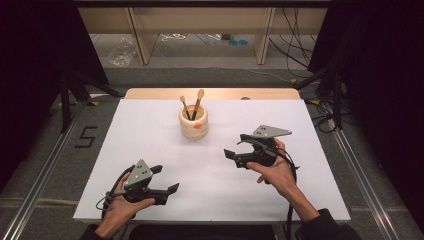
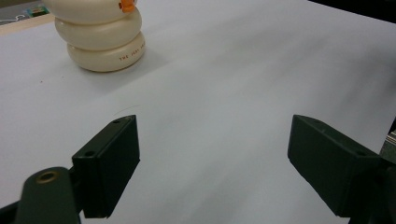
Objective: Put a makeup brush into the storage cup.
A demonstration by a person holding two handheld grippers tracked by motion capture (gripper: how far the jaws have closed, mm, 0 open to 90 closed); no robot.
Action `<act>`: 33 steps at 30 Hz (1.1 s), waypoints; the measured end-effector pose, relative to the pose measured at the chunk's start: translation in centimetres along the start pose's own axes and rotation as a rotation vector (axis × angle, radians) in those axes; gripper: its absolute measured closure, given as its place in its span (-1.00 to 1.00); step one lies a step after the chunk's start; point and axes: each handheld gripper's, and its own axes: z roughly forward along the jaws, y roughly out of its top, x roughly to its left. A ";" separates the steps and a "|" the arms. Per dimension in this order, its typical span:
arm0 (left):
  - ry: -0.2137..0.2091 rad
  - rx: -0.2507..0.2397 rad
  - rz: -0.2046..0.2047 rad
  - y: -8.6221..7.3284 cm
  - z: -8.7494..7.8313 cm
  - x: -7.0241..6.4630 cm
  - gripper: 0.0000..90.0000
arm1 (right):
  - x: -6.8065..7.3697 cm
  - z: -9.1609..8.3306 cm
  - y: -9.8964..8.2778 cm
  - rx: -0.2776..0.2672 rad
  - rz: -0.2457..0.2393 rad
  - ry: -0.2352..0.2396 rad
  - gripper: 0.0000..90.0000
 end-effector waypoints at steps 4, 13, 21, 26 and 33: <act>0.007 0.003 0.002 0.0 -0.1 0.0 -0.63 | 0.2 -0.3 -0.1 -0.005 -0.002 -0.002 -0.61; 0.005 0.001 -0.006 0.0 0.0 -0.2 -0.63 | 0.1 -0.8 -1.9 -0.005 0.030 0.008 -0.59; 0.004 0.004 0.006 0.0 -0.1 0.0 -0.63 | 0.1 -1.7 -3.5 -0.005 0.062 0.018 -0.60; -0.003 -0.002 -0.005 0.0 0.0 -0.1 -0.63 | 0.5 -2.1 -4.2 -0.003 0.062 0.013 -0.60; -0.001 0.001 0.002 0.0 0.0 -0.1 -0.63 | 1.1 -2.6 -5.1 0.004 0.052 0.020 -0.59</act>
